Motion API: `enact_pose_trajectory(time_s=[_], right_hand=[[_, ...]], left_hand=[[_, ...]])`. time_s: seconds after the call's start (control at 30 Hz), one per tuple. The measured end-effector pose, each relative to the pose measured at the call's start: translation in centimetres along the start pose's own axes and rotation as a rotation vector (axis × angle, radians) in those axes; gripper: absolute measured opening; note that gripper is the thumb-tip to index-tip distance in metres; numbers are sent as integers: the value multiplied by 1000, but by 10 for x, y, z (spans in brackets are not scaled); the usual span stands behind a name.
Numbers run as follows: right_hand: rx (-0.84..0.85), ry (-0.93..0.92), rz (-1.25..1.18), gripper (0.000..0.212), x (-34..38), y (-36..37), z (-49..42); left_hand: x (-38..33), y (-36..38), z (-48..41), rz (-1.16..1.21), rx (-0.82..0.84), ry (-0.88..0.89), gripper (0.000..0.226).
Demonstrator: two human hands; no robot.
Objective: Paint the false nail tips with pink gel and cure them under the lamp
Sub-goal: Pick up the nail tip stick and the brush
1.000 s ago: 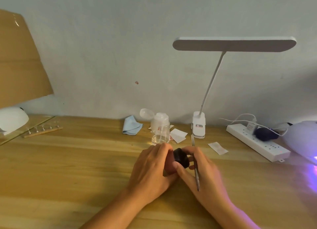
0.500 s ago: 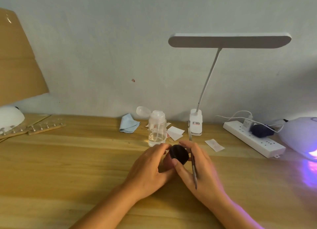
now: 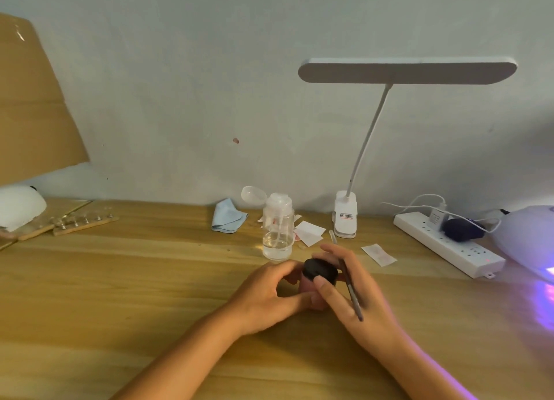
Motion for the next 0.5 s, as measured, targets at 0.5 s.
enact_pose_trajectory(time_s=[0.5], right_hand=[[-402,87,94,18,-27,-60,-7]], left_hand=[[10,-6,-2,-44,-39,-75,53]])
Point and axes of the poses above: each hand's wrist, its own z-axis away from the middle knuckle, its own y-axis out of the palm, x = y × z, the point moved 9 cm from there along -z, towards the middle knuckle, and after that the axes turned 3 degrees about -z, right-handed, at the moved point
